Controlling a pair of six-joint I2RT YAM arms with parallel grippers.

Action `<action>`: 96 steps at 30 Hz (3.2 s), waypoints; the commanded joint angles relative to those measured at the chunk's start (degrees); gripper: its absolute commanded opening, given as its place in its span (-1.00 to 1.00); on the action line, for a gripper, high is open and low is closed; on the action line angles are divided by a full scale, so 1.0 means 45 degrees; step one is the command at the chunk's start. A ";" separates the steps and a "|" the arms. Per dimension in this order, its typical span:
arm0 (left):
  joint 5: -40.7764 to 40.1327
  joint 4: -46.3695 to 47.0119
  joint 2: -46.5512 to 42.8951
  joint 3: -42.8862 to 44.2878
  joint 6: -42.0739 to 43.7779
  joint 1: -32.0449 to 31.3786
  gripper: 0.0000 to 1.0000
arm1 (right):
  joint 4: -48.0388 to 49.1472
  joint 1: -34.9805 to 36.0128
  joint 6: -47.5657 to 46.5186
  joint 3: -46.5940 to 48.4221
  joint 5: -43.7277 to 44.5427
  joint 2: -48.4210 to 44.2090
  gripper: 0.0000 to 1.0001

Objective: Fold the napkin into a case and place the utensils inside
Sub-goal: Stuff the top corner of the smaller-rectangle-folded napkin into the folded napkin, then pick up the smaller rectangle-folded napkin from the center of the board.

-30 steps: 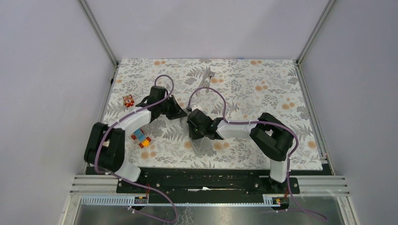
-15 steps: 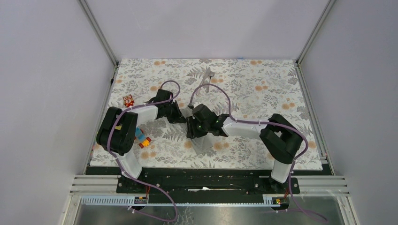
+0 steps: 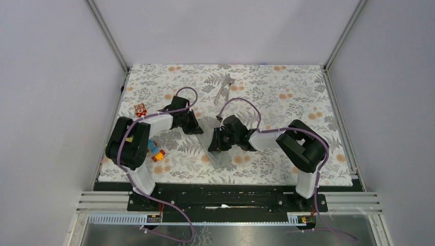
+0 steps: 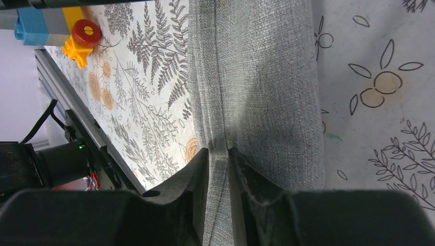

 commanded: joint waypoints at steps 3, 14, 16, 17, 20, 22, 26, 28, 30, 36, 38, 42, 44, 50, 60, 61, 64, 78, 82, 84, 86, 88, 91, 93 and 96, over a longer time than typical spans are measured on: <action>-0.0701 -0.1746 -0.1498 0.1610 0.0916 -0.0266 -0.45 | -0.0171 0.0040 0.0029 -0.0136 -0.0270 0.0129 -0.45; -0.3105 -0.4065 -0.2234 0.2718 0.1180 0.0053 -0.65 | -0.0490 -0.0733 0.0391 0.2673 -0.1265 0.0404 -0.16; -0.3152 -0.3785 -0.2093 0.2600 0.1035 0.0175 -0.71 | -0.0489 -0.0845 0.0438 0.3223 -0.1158 0.0858 -0.24; -0.3205 -0.3685 -0.2016 0.2579 0.0972 0.0236 -0.74 | -0.0511 -0.0889 0.0440 0.3451 -0.1077 0.1104 -0.31; -0.3257 -0.3274 -0.1740 0.2531 0.0820 0.0350 -0.80 | -0.0532 -0.1003 0.0439 0.4145 -0.1046 0.1885 -0.58; -0.3017 -0.2958 -0.1476 0.2532 0.0736 0.0370 -0.84 | -0.0531 -0.1054 0.0425 0.4489 -0.1005 0.2291 -0.81; -0.2618 -0.2192 -0.0929 0.2325 0.0531 0.0368 -0.88 | -0.0519 -0.1052 0.0473 0.5080 -0.1011 0.3035 -1.00; -0.2284 -0.1765 -0.0545 0.2202 0.0437 0.0370 -0.90 | -0.0235 -0.1057 0.0696 0.5082 -0.1245 0.3387 -1.00; -0.1955 -0.1387 -0.0185 0.2037 0.0317 0.0357 -0.92 | 0.0119 -0.1060 0.0907 0.4760 -0.1215 0.3532 -1.00; -0.1099 -0.0063 0.0698 0.1239 -0.0252 0.0094 -0.95 | 0.0084 -0.1058 0.0765 0.4490 -0.0937 0.3608 -1.00; -0.0934 0.0109 0.1077 0.1166 -0.0421 0.0080 -0.98 | -0.0131 -0.1054 0.0622 0.4547 -0.0842 0.3456 -1.00; -0.1246 0.0282 0.0750 0.0885 -0.0621 0.0082 -0.98 | -0.1222 -0.1060 -0.0210 0.4793 -0.0553 0.2729 -0.98; -0.1612 0.0016 0.0208 0.0950 -0.0515 0.0065 -0.96 | -0.1917 -0.1059 -0.0825 0.4795 -0.0461 0.2077 -0.90; -0.2116 -0.1040 -0.1155 0.1332 -0.0244 0.0094 -0.70 | -0.3445 -0.1059 -0.2160 0.4531 0.0337 0.0683 -0.71; -0.0758 -0.0039 -0.0504 0.0750 -0.0593 0.0081 -0.77 | -0.3673 -0.1045 -0.2160 0.4575 0.0511 0.0881 -0.53; -0.0533 0.0152 -0.0282 0.0745 -0.0633 0.0076 -0.79 | -0.3682 -0.1029 -0.2176 0.4562 0.0555 0.0889 -0.53; -0.0482 0.0392 0.0226 0.0788 -0.0669 0.0093 -0.84 | -0.3788 -0.0891 -0.2307 0.4522 0.0750 0.0853 -0.50; -0.1622 -0.1188 -0.0937 0.1552 0.0151 0.0084 -0.79 | -0.5121 -0.0311 -0.3260 0.4787 0.1571 0.0787 -0.14; -0.0498 -0.1118 -0.1732 0.1513 -0.0197 0.0109 -0.68 | -0.5596 0.0156 -0.4131 0.4965 0.2202 0.0602 0.19; -0.0694 -0.1553 -0.2213 0.1562 -0.0125 0.0208 -0.62 | -0.5992 0.0587 -0.4730 0.5221 0.2996 0.0597 0.35; -0.1452 -0.2211 -0.2779 0.1569 0.0139 0.0372 -0.62 | -0.6331 0.1047 -0.5233 0.5552 0.3895 0.0701 0.46; -0.2737 -0.3038 -0.3361 0.1578 0.0355 0.0564 -0.59 | -0.6640 0.1482 -0.5600 0.5913 0.5008 0.0939 0.52; -0.4113 -0.3999 -0.4186 0.1388 0.0410 0.1160 -0.54 | -0.6905 0.2106 -0.5841 0.6366 0.6337 0.1314 0.58; -0.4129 -0.4141 -0.4675 0.1005 0.0421 0.1609 -0.52 | -0.7049 0.2420 -0.5836 0.6616 0.7175 0.1553 0.58; -0.4027 -0.4187 -0.5320 0.0539 0.0474 0.1848 -0.48 | -0.7300 0.2908 -0.5869 0.7028 0.8352 0.1962 0.58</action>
